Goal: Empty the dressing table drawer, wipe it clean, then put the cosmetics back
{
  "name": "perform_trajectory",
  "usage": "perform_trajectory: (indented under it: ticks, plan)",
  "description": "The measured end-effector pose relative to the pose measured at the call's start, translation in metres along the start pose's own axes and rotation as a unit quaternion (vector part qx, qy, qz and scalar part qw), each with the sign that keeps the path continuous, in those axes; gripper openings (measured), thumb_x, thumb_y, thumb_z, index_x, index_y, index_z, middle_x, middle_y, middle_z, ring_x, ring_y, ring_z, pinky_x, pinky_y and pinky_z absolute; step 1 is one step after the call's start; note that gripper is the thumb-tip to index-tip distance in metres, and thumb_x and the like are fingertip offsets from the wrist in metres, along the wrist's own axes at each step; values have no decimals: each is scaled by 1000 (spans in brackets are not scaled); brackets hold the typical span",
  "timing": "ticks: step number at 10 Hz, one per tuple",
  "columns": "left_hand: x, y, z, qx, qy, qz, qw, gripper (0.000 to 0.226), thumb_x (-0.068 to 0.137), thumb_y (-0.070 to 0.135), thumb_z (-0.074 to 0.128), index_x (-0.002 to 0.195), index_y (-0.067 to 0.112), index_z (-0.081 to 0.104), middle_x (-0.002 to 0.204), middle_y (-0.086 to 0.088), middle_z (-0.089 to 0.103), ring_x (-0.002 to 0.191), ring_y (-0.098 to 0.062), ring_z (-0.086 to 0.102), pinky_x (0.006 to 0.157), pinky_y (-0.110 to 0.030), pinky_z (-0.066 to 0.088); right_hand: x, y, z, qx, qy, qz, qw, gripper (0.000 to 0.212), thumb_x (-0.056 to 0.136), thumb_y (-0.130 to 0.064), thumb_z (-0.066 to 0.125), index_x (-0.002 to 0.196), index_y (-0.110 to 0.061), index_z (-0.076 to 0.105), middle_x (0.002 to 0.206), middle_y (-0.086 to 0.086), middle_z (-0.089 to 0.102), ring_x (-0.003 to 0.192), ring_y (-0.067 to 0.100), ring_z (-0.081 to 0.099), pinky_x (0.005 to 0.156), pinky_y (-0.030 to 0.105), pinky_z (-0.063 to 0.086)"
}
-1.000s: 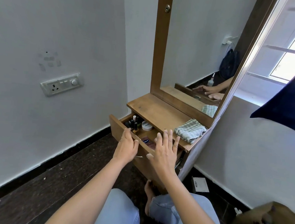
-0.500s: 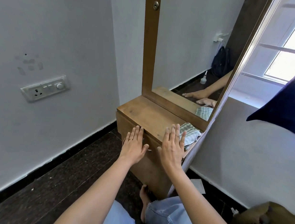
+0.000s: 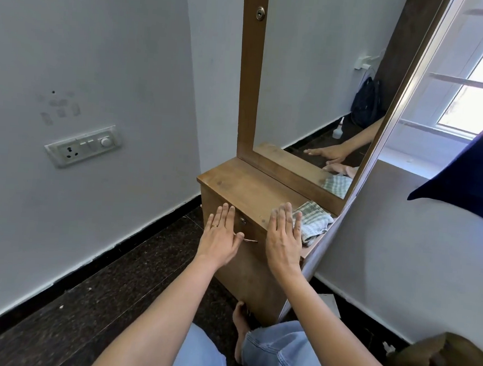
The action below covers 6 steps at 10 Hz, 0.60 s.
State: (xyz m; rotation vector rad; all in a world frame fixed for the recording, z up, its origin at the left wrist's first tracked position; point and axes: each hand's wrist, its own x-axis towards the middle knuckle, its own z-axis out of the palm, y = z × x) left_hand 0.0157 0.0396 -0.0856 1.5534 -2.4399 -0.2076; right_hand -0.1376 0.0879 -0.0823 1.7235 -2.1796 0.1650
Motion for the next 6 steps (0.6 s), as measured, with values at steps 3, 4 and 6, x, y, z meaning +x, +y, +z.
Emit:
perform_trajectory:
  ticks: [3,4,6]
  plan:
    - [-2,-13,-39,23,109,-23,994,64,102,41,28,153,8,7,160,-17,4,149,-27,1,120,-40,-1,21,-9,-28,95,81,-70,990,84,77,-33,74,143,2,34,152,25,27,144,33,19,119,50,8]
    - [8,-18,-51,14,155,-35,987,63,103,38,27,152,5,9,160,-17,5,149,-28,1,119,-41,-2,40,-12,-40,120,111,-88,983,88,81,-29,70,147,0,19,155,24,16,146,31,10,119,44,-2]
    - [62,-38,-69,33,247,-34,968,65,100,45,5,151,5,9,160,-14,7,147,-24,-2,119,-35,-11,101,-27,-44,132,173,-100,971,85,89,-30,58,150,-2,7,158,20,3,147,29,1,120,44,3]
